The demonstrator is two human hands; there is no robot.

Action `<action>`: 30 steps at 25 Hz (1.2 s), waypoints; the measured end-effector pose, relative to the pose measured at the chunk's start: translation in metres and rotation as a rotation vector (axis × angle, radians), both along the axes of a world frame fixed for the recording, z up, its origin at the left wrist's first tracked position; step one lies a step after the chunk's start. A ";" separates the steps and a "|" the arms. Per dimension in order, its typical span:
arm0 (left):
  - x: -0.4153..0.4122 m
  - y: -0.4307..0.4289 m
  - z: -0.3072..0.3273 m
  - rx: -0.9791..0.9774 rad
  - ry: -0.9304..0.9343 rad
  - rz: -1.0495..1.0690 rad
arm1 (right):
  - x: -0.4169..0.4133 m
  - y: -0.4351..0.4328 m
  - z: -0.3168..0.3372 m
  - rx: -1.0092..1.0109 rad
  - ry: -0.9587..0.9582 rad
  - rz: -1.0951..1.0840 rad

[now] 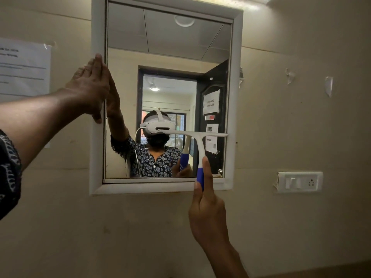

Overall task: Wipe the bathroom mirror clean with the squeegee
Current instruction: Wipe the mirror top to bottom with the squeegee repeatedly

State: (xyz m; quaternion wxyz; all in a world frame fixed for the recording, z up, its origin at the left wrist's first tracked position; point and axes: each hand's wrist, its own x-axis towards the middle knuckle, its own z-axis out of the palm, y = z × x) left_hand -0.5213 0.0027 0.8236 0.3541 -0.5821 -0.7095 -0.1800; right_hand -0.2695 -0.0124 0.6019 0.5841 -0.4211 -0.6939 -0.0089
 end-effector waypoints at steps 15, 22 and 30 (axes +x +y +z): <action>0.005 -0.002 -0.001 0.001 0.021 0.061 | 0.014 0.063 0.182 0.333 0.074 -0.042; 0.002 -0.001 -0.001 0.003 0.038 0.053 | 0.012 0.065 0.149 0.245 0.125 0.192; -0.007 0.009 0.001 0.042 0.059 0.035 | -0.007 0.030 0.021 0.014 0.240 0.295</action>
